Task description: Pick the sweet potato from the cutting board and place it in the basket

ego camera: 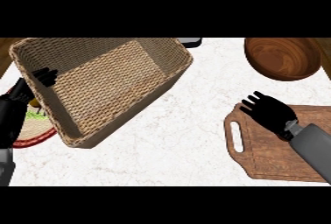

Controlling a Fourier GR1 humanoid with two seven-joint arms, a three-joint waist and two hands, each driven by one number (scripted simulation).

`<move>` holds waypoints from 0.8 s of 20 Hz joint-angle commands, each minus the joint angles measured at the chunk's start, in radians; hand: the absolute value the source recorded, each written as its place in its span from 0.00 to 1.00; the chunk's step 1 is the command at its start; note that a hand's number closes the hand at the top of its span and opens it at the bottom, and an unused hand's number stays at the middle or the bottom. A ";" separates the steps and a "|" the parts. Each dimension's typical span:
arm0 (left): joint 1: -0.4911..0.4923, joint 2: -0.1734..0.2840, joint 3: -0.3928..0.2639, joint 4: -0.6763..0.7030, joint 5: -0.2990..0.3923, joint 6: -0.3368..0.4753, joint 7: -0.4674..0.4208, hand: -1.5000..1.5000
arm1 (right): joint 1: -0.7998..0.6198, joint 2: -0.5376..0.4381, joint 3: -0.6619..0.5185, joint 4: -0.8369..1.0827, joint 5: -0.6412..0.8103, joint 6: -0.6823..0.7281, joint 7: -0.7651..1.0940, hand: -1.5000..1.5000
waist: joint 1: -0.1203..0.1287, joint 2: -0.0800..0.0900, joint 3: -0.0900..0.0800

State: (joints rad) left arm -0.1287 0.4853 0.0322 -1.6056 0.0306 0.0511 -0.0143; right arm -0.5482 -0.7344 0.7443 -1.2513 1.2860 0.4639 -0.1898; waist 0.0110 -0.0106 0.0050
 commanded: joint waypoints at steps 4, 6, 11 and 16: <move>-0.061 -0.051 -0.042 0.038 -0.025 -0.028 0.023 0.50 | 0.022 0.018 -0.048 0.075 0.041 -0.027 -0.042 1.00 | -0.013 0.012 -0.005; -0.054 -0.044 -0.037 0.022 -0.010 -0.053 0.021 0.50 | 0.042 0.058 -0.069 0.105 0.023 -0.049 -0.028 1.00 | -0.012 0.013 -0.005; -0.033 -0.112 -0.091 0.003 -0.084 0.001 0.034 0.50 | 0.015 0.046 -0.050 0.112 0.087 -0.095 -0.101 1.00 | -0.014 0.011 -0.005; -0.034 -0.081 -0.055 -0.015 -0.046 -0.058 0.051 0.50 | -0.006 0.099 -0.048 0.241 0.140 -0.236 -0.146 1.00 | -0.003 0.014 -0.004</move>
State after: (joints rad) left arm -0.1299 0.4448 0.0495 -1.6136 -0.0033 0.0178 -0.0113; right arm -0.5632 -0.6703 0.6766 -1.0703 1.3966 0.2761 -0.2924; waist 0.0168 -0.0187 -0.0053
